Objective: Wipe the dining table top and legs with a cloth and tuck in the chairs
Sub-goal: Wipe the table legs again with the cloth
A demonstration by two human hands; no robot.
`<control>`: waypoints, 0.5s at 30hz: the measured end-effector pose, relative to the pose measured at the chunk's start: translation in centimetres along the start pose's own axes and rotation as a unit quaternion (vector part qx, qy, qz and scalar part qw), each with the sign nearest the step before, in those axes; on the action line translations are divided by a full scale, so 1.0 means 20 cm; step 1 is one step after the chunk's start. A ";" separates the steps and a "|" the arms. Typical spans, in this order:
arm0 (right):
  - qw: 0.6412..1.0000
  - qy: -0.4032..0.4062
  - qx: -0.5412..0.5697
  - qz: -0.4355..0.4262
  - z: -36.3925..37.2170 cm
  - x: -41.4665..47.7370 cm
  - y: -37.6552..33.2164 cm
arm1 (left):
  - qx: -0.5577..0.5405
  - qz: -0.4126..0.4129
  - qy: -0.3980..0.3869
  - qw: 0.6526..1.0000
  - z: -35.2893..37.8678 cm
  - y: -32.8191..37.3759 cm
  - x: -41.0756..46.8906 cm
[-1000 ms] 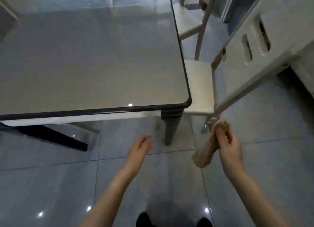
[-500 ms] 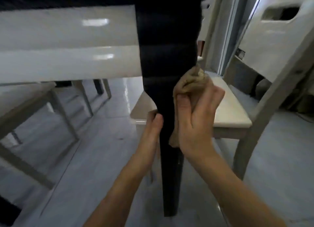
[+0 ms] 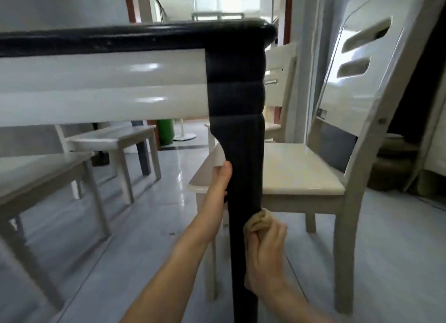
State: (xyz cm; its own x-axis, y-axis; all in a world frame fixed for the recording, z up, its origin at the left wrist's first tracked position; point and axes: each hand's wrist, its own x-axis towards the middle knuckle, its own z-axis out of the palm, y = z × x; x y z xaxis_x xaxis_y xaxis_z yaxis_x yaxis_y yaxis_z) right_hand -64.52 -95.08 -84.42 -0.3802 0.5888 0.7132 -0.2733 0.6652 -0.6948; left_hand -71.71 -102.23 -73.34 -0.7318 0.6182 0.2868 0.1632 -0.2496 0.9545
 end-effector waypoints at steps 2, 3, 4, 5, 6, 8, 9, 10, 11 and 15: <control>0.999 0.016 0.041 -0.022 0.01 0.15 -0.11 | 0.012 0.008 -0.006 1.000 0.00 0.00 0.00; 0.998 0.027 0.036 -0.034 0.01 0.24 -0.17 | 0.020 0.015 -0.016 1.000 -0.01 0.00 0.00; 0.998 0.044 0.007 -0.053 0.01 0.33 -0.25 | 0.028 0.015 -0.023 0.999 -0.01 0.01 0.00; 0.995 0.065 -0.029 -0.075 0.01 0.43 -0.33 | 0.032 0.014 -0.028 0.999 -0.02 0.02 0.01; 0.991 0.082 -0.049 -0.093 0.00 0.53 -0.41 | 0.032 0.009 -0.037 0.999 -0.03 0.03 0.01; 0.985 0.108 -0.054 -0.122 -0.02 0.71 -0.57 | 0.021 -0.012 -0.050 0.998 -0.04 0.05 0.01; 0.982 0.121 -0.044 -0.137 -0.02 0.79 -0.63 | 0.017 -0.023 -0.049 0.998 -0.04 0.05 0.02; 0.979 0.133 -0.031 -0.151 -0.02 0.85 -0.68 | 0.019 -0.027 -0.049 0.998 -0.04 0.04 0.03; 0.975 0.146 -0.029 -0.166 -0.02 0.89 -0.71 | 0.025 -0.030 -0.050 0.998 -0.04 0.04 0.03; 0.954 0.151 -0.131 -0.225 0.03 0.81 -0.62 | 0.004 -0.050 -0.040 0.998 -0.03 0.05 0.04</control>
State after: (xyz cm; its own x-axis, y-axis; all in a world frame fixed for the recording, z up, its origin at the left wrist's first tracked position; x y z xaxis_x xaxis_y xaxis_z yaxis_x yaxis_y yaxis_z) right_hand -67.74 -94.02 -64.26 0.0057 0.2948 0.9555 -0.1036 0.9506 -0.2927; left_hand -72.56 -102.45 -72.27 -0.6892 0.6978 0.1953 0.0976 -0.1776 0.9793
